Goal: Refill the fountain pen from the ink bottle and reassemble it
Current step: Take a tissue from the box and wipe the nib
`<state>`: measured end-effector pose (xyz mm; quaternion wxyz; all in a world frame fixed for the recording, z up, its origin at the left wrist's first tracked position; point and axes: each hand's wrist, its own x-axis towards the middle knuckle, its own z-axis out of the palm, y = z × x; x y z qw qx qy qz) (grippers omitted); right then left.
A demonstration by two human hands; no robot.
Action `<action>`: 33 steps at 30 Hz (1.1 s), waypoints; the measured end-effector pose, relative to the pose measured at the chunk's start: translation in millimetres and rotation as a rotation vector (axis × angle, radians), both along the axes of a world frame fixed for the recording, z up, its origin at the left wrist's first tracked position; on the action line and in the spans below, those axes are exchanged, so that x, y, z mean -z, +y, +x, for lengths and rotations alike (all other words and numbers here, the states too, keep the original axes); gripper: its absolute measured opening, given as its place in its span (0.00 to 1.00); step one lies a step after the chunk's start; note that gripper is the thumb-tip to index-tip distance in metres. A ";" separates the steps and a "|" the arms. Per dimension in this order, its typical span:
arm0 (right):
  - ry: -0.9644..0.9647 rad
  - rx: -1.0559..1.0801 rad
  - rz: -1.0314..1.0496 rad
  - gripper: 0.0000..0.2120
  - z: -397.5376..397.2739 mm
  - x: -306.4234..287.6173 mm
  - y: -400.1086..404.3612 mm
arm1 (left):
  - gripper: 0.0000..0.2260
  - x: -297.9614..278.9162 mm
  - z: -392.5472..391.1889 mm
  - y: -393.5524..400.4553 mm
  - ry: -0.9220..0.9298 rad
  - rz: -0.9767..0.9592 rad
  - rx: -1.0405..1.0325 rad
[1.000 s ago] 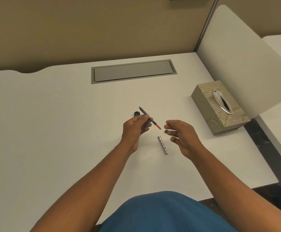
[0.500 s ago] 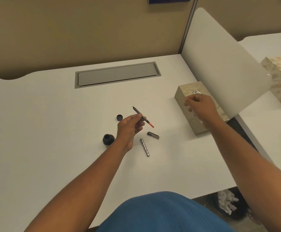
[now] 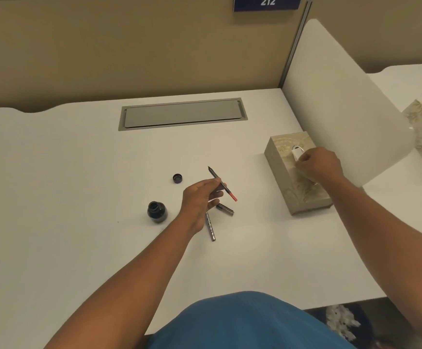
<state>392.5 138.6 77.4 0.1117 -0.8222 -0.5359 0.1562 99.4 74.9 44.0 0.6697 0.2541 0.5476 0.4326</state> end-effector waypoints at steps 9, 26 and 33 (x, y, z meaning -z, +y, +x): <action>0.031 -0.013 0.072 0.11 7.3 6.1 3.9 | 0.07 4.7 4.4 0.1 0.025 -0.008 -0.018; 0.290 -0.043 0.398 0.14 -4.6 -86.4 0.5 | 0.07 3.6 0.5 5.6 0.037 0.004 0.004; 0.573 -0.103 0.374 0.12 -30.6 -127.9 -11.1 | 0.07 0.9 -6.6 9.4 0.030 0.023 0.017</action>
